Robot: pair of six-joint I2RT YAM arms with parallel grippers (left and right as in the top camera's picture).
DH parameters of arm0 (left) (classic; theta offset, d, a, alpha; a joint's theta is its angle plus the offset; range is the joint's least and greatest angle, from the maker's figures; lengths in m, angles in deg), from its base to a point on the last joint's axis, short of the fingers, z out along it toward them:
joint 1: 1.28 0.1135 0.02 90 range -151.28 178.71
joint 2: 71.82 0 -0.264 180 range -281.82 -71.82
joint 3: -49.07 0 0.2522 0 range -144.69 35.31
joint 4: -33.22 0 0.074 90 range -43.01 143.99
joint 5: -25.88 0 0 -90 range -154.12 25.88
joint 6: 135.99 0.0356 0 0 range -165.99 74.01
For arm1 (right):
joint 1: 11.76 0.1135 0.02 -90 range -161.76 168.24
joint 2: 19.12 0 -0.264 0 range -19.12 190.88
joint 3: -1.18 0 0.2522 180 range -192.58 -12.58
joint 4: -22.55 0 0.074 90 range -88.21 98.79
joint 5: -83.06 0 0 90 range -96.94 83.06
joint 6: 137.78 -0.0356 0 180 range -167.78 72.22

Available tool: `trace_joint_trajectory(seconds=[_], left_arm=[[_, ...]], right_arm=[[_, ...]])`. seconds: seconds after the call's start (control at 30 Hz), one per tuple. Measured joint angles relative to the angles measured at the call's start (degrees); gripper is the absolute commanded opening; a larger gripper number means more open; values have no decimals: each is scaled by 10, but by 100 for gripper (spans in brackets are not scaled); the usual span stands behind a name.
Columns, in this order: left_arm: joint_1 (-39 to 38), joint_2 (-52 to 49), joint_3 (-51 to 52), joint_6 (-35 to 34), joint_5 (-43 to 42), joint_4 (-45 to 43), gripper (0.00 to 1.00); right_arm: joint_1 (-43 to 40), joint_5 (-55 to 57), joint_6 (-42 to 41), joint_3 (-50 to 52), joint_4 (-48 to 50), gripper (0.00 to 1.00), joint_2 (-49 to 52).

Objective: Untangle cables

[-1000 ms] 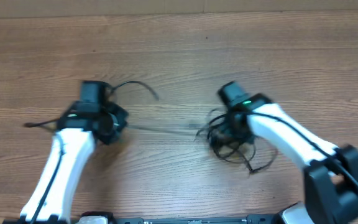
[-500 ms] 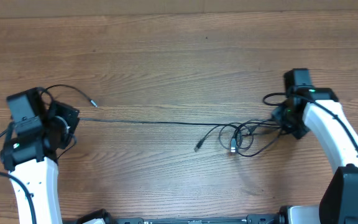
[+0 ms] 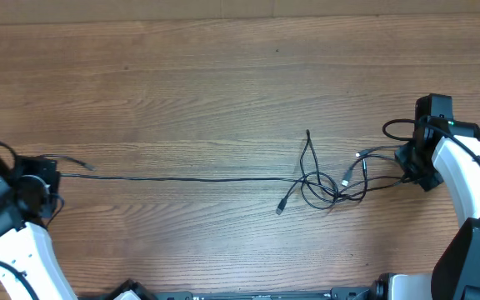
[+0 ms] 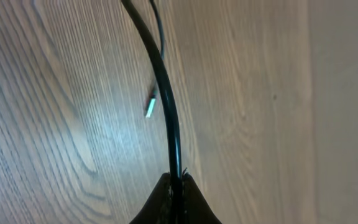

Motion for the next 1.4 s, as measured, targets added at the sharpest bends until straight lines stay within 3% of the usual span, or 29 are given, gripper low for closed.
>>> trace_joint_trajectory(seconds=[0.33,0.47,0.63,0.7,0.73,0.97,1.2,1.4], left_arm=[[65,0,-135,21,-16,2,4],[68,0,-198,34,-16,9,4],[68,-6,-234,40,-16,42,4],[68,-13,-235,42,-15,70,4],[68,-22,-235,44,-15,87,4],[68,-68,-235,58,-23,163,4],[58,-84,-235,65,-54,228,4],[-7,-85,-235,65,-64,251,4]], right_arm=[[-39,66,-5,0,1,4,0],[-75,66,-10,0,11,14,0],[-101,14,4,0,41,43,0],[-101,-20,24,0,51,70,0],[-99,-39,38,0,56,78,0],[-88,-204,152,0,70,100,0],[-23,-378,259,0,14,100,0],[106,-375,232,0,0,100,0]])
